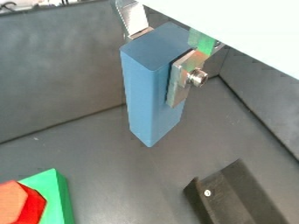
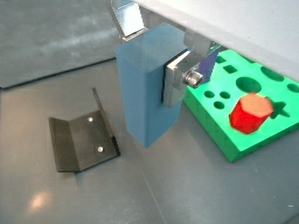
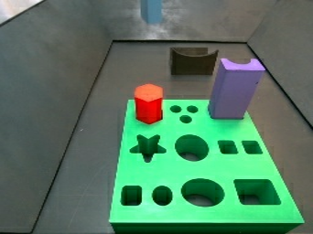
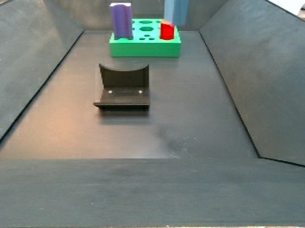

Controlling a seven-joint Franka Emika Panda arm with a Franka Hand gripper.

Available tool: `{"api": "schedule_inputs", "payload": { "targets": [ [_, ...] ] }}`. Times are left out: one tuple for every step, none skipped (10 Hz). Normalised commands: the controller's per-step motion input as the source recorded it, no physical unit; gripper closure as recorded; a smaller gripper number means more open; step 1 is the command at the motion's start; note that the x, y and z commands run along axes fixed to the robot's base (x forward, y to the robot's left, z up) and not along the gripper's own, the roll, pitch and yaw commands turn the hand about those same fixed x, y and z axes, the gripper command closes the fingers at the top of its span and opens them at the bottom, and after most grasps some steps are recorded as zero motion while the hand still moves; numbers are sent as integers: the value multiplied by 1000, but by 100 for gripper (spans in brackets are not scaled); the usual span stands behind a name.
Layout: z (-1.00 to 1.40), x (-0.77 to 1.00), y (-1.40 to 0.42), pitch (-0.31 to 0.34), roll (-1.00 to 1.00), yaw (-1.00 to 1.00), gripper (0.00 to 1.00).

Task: Pick up the rectangle object. Move up. Move to above the board. Insert the rectangle object.
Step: Move to above the board, then insert the rectangle object.

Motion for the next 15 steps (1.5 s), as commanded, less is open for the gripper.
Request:
{"api": "schedule_inputs", "payload": {
  "targets": [
    [633, 2, -29, 83, 90, 32, 100],
    [458, 8, -25, 82, 83, 33, 100],
    [224, 10, -22, 79, 74, 33, 100],
    [321, 68, -1000, 209, -3, -1000, 100],
    [290, 75, -1000, 208, -6, -1000, 100],
    [305, 83, -1000, 254, -13, -1000, 100],
    [300, 102, -1000, 291, -47, -1000, 100],
    [296, 119, -1000, 275, -41, -667, 100],
    [304, 143, -1000, 248, -45, -411, 100],
    [310, 166, -1000, 214, -43, -239, 100],
    [238, 141, -756, 184, -28, -125, 100],
    [121, 102, -374, 151, -8, -22, 100],
    [63, 75, -186, 117, -2, -4, 100],
    [0, 34, 0, 0, 0, 0, 100],
    [-106, 74, 0, -136, 0, -926, 100]
  ]
}}
